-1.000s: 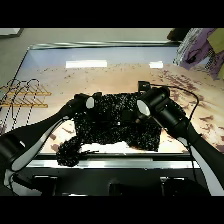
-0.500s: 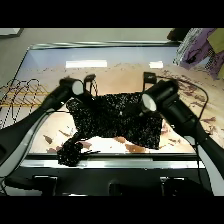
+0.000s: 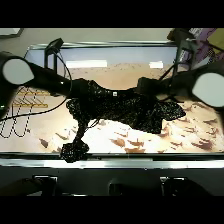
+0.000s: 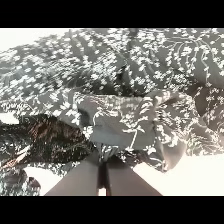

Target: Fold the clothes and pants, and hang the long-sleeved shirts on hangers.

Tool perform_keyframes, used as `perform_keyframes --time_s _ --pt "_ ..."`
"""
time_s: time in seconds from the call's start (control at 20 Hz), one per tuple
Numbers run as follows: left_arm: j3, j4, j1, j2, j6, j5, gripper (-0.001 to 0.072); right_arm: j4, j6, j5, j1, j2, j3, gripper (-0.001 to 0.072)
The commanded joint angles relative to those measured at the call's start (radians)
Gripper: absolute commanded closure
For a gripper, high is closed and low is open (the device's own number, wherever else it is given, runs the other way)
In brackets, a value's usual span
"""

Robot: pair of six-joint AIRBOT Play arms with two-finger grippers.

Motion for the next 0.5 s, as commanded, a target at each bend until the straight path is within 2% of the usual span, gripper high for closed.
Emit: perform_keyframes --time_s 0.0,0.1,0.2,0.45 --pt "-0.047 0.011 -0.051 0.075 -0.071 -0.084 0.0683 -0.008 -0.023 0.105 0.058 0.047 0.006 0.0683" --pt "-0.151 0.011 -0.116 0.1 -0.127 -0.053 0.0683 -0.13 -0.021 0.159 0.149 0.047 -0.057 0.0684" --pt "-0.278 0.01 -0.169 0.11 -0.177 0.002 0.0683 -0.225 0.039 0.153 0.192 0.053 -0.201 0.0684" --pt "-0.547 -0.044 -0.167 0.105 -0.216 0.226 0.0682 -0.185 0.243 -0.179 0.192 0.072 -0.553 0.0684"
